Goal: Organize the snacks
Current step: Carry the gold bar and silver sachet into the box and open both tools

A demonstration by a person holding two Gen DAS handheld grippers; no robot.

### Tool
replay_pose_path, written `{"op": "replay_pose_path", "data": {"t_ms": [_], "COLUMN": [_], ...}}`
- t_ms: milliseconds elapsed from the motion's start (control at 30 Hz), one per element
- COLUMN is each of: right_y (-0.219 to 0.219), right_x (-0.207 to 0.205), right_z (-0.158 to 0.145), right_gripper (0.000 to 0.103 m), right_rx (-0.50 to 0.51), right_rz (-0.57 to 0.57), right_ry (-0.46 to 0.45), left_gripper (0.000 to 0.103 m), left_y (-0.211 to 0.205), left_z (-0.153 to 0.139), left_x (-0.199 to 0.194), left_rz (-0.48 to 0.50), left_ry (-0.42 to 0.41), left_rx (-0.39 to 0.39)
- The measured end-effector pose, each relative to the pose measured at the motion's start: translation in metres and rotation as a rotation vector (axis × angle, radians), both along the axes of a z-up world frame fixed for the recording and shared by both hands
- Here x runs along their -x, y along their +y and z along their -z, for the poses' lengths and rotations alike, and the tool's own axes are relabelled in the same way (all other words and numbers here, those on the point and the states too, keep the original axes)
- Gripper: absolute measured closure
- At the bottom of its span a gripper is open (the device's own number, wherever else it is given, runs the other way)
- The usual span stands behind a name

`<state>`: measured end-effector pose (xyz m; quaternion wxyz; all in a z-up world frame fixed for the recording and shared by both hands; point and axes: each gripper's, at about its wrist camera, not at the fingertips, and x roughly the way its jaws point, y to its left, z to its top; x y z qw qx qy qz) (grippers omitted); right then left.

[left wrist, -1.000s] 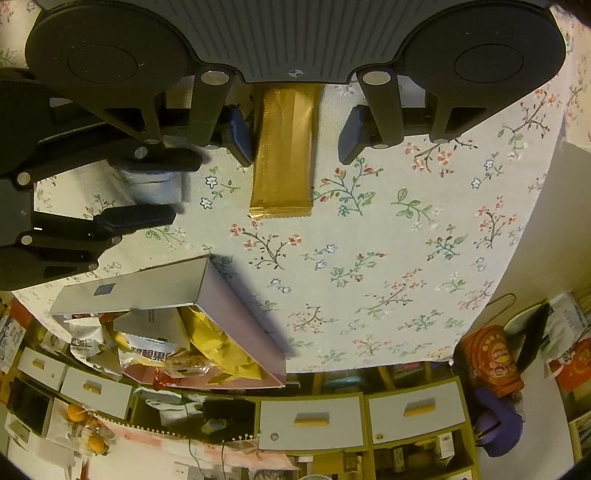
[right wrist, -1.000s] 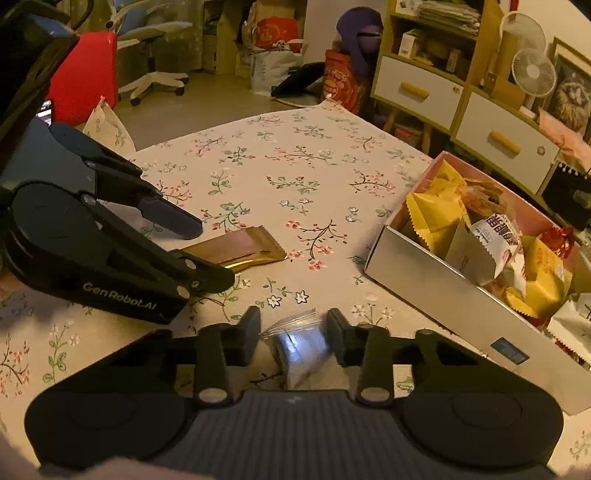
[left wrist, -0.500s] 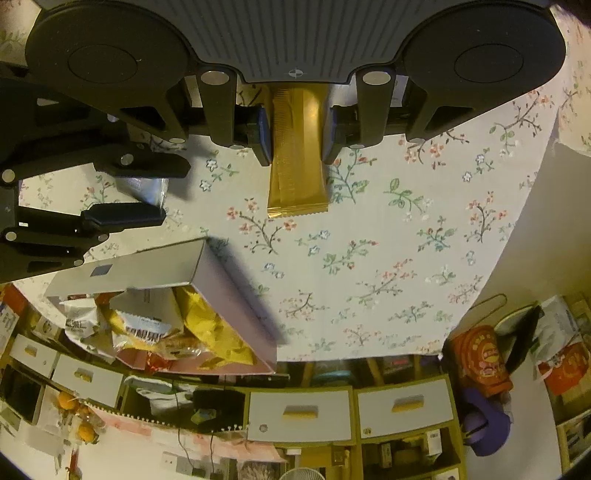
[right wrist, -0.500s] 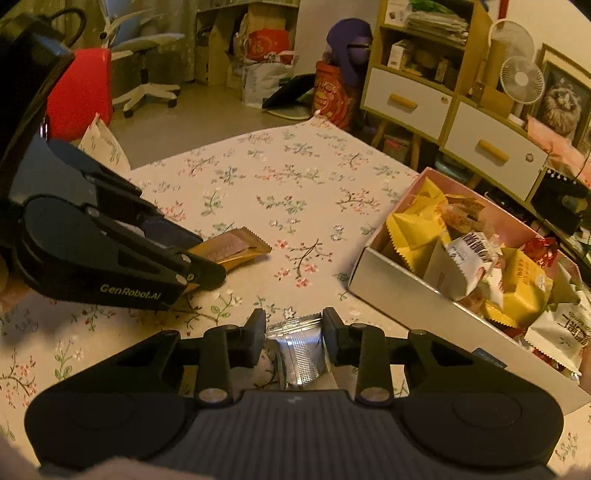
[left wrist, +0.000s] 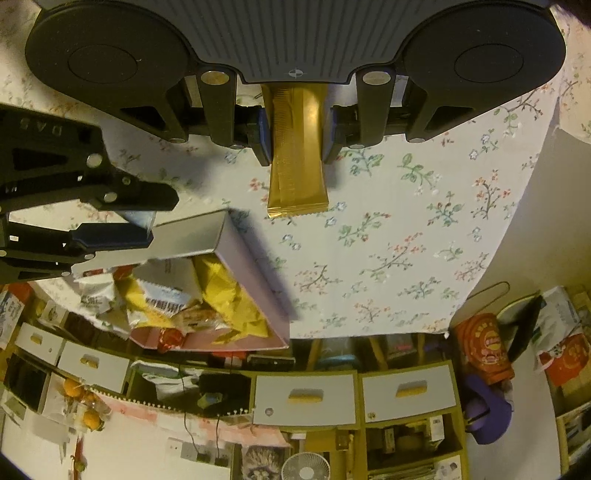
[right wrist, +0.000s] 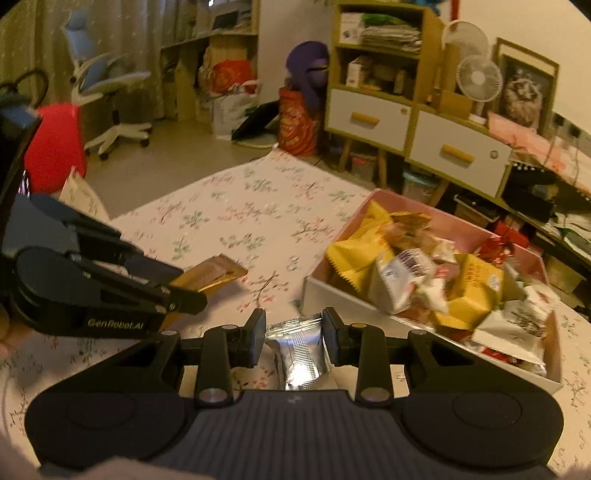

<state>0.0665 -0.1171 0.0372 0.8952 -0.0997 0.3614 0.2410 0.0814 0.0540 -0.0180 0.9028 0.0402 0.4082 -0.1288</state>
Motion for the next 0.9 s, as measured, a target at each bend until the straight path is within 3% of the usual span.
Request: {"op": "replay_pose_path", "data": {"t_ms": [533, 900], "right_y": [-0.052, -0.087], "right_x": [-0.021, -0.066], "right_z": [-0.026, -0.040], "right_gripper": [0.073, 0.073], "right_rx": [-0.136, -0.182], "right_rz": [0.215, 0.326], "right_ry": [-0.060, -0.068], "left_gripper": [0.077, 0.077], "left_y": [-0.036, -0.073], "left_z": [-0.045, -0.062], "left_x": [-0.008, -0.066], "left_rz": [0.028, 0.018], "left_ry": [-0.068, -0.055], "left_rx": [0.117, 0.184]}}
